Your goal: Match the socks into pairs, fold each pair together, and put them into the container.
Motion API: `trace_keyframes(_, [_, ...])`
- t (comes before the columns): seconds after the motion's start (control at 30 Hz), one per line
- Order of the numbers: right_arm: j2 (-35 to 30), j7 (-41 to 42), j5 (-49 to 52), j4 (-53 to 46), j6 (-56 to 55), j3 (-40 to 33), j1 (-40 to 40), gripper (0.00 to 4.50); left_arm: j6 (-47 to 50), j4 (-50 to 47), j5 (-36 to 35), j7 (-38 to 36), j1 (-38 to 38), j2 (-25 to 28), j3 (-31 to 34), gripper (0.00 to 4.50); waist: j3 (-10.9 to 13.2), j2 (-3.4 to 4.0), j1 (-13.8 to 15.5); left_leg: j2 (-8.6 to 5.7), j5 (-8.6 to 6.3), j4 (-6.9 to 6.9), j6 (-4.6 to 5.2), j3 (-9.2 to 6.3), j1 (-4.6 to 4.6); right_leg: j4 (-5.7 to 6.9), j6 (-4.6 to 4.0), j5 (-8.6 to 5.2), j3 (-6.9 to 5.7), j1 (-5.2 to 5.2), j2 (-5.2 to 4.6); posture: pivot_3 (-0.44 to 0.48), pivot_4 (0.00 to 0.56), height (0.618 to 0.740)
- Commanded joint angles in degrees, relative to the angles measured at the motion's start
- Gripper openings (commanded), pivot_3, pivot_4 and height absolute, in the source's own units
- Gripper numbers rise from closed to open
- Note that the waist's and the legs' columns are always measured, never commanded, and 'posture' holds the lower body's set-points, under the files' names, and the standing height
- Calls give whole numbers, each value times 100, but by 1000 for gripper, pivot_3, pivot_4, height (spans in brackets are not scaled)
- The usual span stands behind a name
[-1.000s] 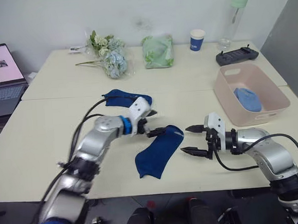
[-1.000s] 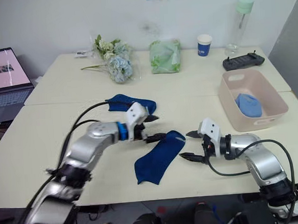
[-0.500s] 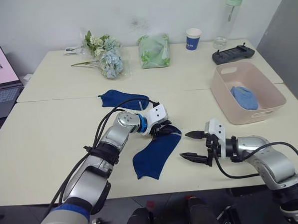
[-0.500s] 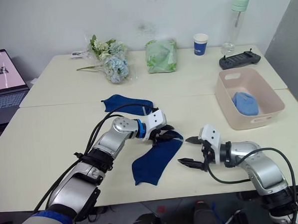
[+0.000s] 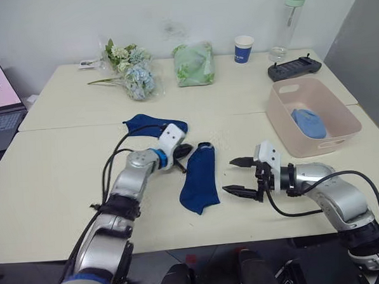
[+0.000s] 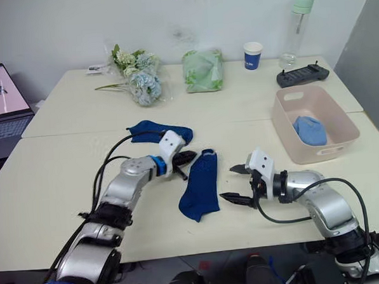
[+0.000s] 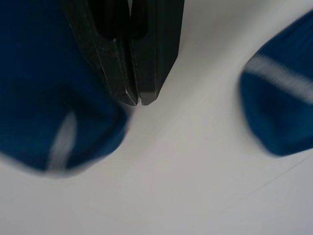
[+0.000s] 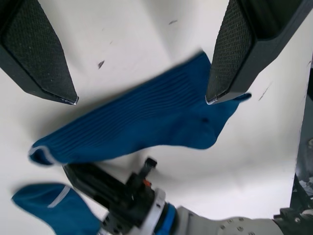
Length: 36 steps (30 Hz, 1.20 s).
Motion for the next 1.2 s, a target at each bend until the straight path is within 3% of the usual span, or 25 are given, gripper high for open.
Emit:
trace_keyframes(0.03, [-54, -2, -11, -120, -5, -17, -27, 4500, 726, -999, -104, 417, 702, 298, 504, 49, -2, 1, -4, 0, 0, 0, 0, 1, 0, 0, 0, 0, 0, -1, 0, 0, 150, 740])
trace_keyframes(0.17, [-157, 103, -278, 5, -172, 260, -27, 4500, 1799, -2978, -408, 872, 2003, 392, 1146, 49, -5, 2, -85, 13, -1, -11, -1, -12, 2, 0, 0, 0, 17, -14, 1, 0, 150, 740])
trace_keyframes(0.27, [-180, 193, -262, 19, -161, 315, -12, 4500, 1952, -3996, -922, 704, 2611, 267, 1259, 49, -5, 2, -40, 15, -1, -10, -1, -15, 0, 0, 0, 0, 16, -13, -6, 0, 150, 740])
trace_keyframes(0.37, [-121, 197, -253, 86, -186, 298, -39, 4500, 1852, -4176, -1095, 651, 2669, 216, 1239, 49, -6, 0, 103, 9, -1, 0, -1, -18, -1, -3, 0, 1, 13, 0, -11, 0, 150, 740])
trace_keyframes(0.47, [-49, 216, -246, 174, -180, 305, -145, 4500, 1642, -3875, -1152, 464, 2176, 291, 1101, 49, -7, -2, 185, 2, -1, 2, -1, -25, 0, -11, 0, 2, 6, 11, -11, 0, 150, 740])
trace_keyframes(0.5, [-39, 229, -238, 191, -171, 297, -178, 4500, 1494, -3666, -1127, 265, 1921, 368, 976, 49, -7, -3, 199, -2, -1, 2, -1, -23, 0, -12, 1, 2, 7, 11, -11, 0, 150, 740])
trace_keyframes(0.6, [-15, 230, -248, 233, -180, 285, -252, 4500, 971, -2819, -1020, -440, 1149, 574, 568, 676, -7, -3, 202, -8, -1, 1, -1, -18, 0, -14, 1, 2, 6, 9, -11, 0, 150, 740])
trace_keyframes(0.7, [-15, 190, -230, 212, -160, 225, -259, 4500, 429, -1884, -834, -938, 493, 650, 202, 1568, -7, -3, 188, -14, 0, -2, -2, -16, 0, -16, 0, 2, 1, 8, -9, 0, 150, 740])
trace_keyframes(0.83, [-27, 44, -218, 84, -112, 112, -147, 4500, -964, 296, -74, -1343, -636, 526, -471, 2784, -7, -3, 174, -25, 0, -1, -3, -13, -4, -15, -2, 4, -5, 4, -7, 0, 150, 740])
trace_keyframes(1.07, [-8, -282, -125, -295, 73, -32, 76, 4500, -2229, 2529, 406, -1345, -1701, -36, -649, 2784, -5, -6, 113, -25, 0, -2, -2, -13, -10, -15, -2, 4, -2, -4, -7, 0, 150, 740])
trace_keyframes(1.2, [-64, -414, -113, -544, 177, -116, 285, 4500, -2753, 3343, 652, -1394, -2042, -327, -711, 2784, -5, -8, 90, -27, 0, 2, -1, -13, -12, -12, -1, 4, -4, -2, -8, 0, 150, 740])
